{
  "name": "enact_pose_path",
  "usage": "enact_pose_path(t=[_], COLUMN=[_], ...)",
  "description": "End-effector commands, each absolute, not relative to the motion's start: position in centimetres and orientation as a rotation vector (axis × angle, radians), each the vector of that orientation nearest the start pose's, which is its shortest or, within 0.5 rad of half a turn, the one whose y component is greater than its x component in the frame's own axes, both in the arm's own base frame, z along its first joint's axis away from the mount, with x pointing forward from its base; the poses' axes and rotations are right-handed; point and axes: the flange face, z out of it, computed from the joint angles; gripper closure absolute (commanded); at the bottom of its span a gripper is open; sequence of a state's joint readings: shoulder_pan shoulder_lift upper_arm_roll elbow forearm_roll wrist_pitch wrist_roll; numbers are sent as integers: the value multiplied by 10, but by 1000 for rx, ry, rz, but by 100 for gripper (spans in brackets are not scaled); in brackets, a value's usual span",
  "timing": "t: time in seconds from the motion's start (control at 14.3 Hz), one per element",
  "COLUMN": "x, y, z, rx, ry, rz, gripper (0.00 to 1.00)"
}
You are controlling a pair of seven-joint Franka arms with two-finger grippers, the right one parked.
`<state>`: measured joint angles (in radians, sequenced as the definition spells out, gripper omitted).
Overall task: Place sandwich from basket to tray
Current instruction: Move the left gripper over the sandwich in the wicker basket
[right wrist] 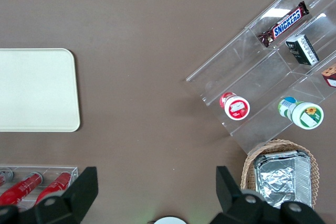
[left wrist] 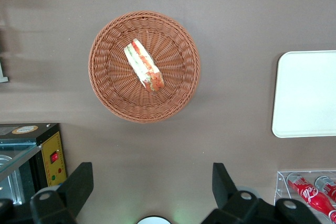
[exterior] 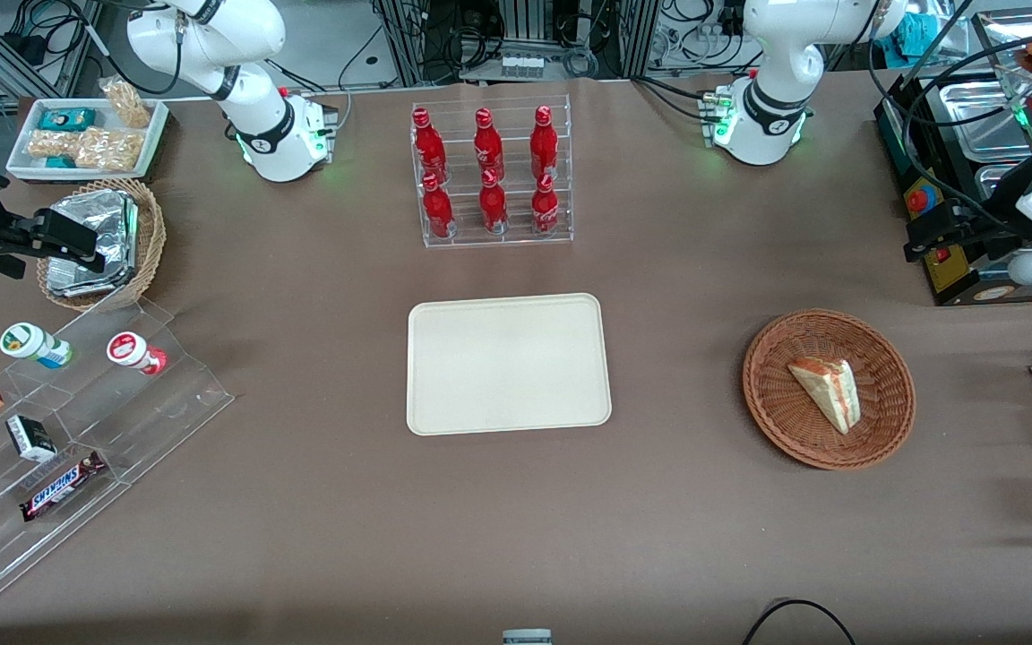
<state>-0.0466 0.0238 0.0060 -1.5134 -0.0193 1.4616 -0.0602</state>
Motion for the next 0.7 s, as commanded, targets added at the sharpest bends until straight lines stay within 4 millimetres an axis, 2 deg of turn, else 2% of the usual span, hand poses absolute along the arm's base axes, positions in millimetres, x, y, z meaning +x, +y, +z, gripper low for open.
enact_pose_path(t=[0.0, 0.07, 0.28, 0.42, 0.56, 0.63], x=[547, 547, 547, 555, 553, 551], y=[-27, -26, -22, -15, -12, -10], z=[622, 612, 539, 482, 427, 406], rx=[-3136, -3131, -3093, -3060, -3073, -3081], ry=[-47, -52, -36, -31, -26, -36], rz=[183, 224, 426, 367, 271, 224], gripper=[0, 0, 0, 0, 0, 0])
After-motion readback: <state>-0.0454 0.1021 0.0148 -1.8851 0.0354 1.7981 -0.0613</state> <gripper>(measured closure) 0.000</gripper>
